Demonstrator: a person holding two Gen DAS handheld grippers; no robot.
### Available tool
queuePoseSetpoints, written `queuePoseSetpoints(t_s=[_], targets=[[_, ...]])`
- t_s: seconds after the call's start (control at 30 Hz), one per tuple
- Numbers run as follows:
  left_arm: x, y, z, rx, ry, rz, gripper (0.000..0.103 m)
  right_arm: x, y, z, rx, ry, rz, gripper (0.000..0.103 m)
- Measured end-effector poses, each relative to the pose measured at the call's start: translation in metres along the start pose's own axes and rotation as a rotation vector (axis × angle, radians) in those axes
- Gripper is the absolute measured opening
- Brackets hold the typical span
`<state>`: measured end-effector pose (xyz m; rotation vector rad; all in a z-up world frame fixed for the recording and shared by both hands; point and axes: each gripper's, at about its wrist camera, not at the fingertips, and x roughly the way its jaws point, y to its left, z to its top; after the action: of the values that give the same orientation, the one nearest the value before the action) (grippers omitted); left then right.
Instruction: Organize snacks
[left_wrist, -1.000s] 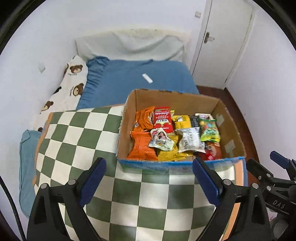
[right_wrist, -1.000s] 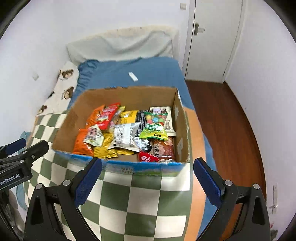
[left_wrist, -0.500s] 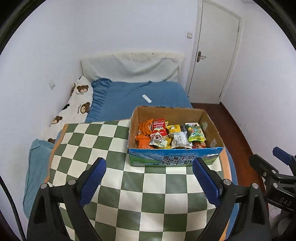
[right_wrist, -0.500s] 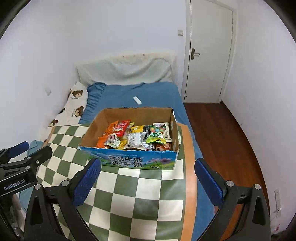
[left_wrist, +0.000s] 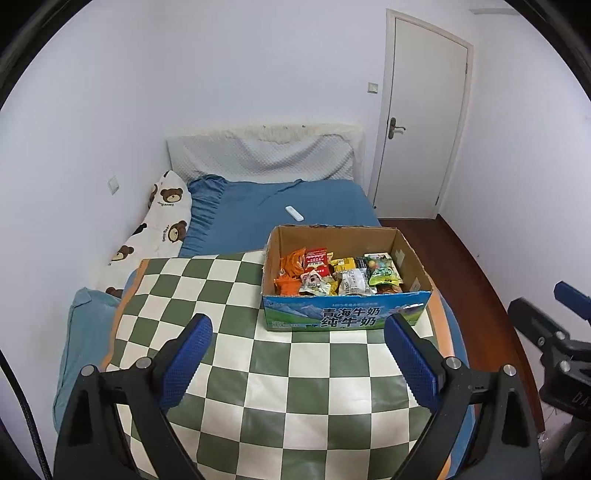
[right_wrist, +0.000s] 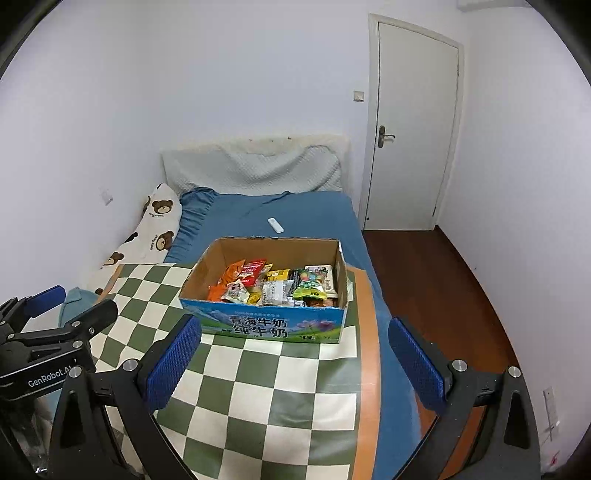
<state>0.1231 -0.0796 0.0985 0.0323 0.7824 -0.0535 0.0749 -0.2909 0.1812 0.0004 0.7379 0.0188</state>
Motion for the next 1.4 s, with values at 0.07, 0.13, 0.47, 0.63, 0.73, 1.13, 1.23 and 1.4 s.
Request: queuePoseSetpoints(t_s=[0.07,0.13,0.47,0.63,0.73,1.13,1.23,1.4], targets=[[0.000,-0.001,-0.001,0.000,0.001,-0.004,0.095,-0.001,0.000,-0.003,0.001,0.006,0.003,0.103],[0.001,-0.002,-0.003,-0.001,0.006,-0.005,0.095,0.001,0.001,-0.006,0.003,0.012,0.005,0.103],[0.013,-0.004,0.000,-0.010,0.010,0.005,0.095,0.017,-0.001,-0.007,0.019,0.027,0.003,0.103],[0.031,-0.007,0.006,-0.003,0.009,0.011,0.102,0.039,-0.004,-0.005,0.033,0.035,-0.014,0.103],[0.047,-0.010,0.012,0.001,0.001,0.029,0.102,0.058,-0.006,-0.002,0.041,0.042,-0.028,0.103],[0.118,-0.012,0.029,-0.007,0.068,0.064,0.102,0.126,-0.012,0.019,0.039,0.071,-0.082,0.103],[0.133,-0.011,0.031,-0.009,0.094,0.068,0.102,0.144,-0.010,0.020,0.036,0.089,-0.085,0.103],[0.149,-0.009,0.033,-0.007,0.116,0.074,0.102,0.167,-0.009,0.022,0.038,0.112,-0.084,0.103]])
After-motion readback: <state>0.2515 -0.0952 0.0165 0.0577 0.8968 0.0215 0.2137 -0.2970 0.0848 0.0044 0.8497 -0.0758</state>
